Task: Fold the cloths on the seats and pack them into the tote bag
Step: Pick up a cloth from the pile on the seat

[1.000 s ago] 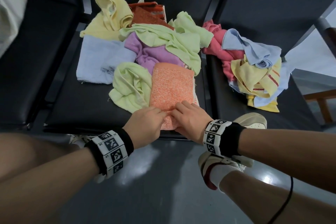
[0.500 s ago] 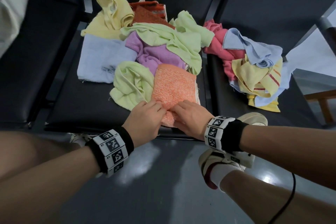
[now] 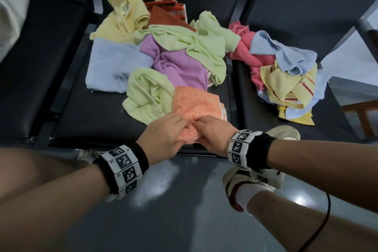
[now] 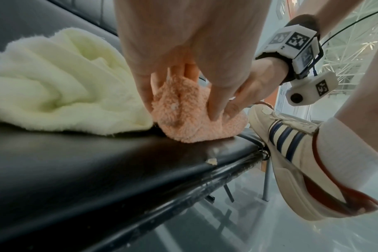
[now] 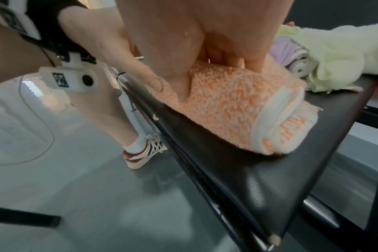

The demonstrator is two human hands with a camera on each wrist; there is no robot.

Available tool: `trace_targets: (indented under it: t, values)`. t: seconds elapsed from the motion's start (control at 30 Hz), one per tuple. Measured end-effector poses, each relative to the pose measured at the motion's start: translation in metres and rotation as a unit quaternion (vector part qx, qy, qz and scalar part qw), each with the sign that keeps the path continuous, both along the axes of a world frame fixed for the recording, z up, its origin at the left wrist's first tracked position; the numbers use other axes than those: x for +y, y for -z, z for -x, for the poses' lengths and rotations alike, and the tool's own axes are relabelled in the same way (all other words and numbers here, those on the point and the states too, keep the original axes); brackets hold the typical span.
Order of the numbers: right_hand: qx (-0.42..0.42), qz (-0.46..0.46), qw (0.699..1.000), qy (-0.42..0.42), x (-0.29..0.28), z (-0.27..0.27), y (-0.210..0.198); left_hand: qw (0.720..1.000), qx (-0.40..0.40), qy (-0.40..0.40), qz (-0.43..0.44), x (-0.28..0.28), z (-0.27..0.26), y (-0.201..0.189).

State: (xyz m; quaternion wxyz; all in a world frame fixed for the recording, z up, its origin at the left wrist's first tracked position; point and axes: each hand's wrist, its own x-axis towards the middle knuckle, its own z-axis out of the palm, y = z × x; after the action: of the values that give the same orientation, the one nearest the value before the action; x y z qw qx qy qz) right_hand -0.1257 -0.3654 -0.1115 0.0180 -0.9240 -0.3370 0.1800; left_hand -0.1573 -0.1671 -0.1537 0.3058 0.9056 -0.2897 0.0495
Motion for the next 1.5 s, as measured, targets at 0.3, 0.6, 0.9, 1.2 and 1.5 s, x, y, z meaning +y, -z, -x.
trace_targets:
  t: [0.3, 0.6, 0.9, 1.2, 1.5]
  values:
    - [-0.083, 0.017, 0.994, -0.062, -0.007, 0.014, 0.003, 0.996, 0.033, 0.077, 0.029, -0.006, 0.0, -0.008]
    - [-0.085, 0.026, 0.995, -0.036, -0.002, 0.014, -0.002, 0.993, 0.108, 0.039, -0.01, -0.005, 0.002, -0.004]
    - [-0.064, 0.028, 0.997, -0.043, 0.006, 0.016, -0.002, 0.988, 0.132, -0.069, 0.047, -0.006, 0.002, -0.008]
    - [0.038, 0.017, 0.999, 0.014, 0.007, 0.001, -0.005, 0.998, 0.044, -0.046, -0.03, 0.011, 0.0, -0.004]
    - [0.015, -0.023, 0.999, 0.028, -0.003, -0.005, -0.001, 0.986, 0.122, -0.115, 0.025, 0.008, -0.002, -0.02]
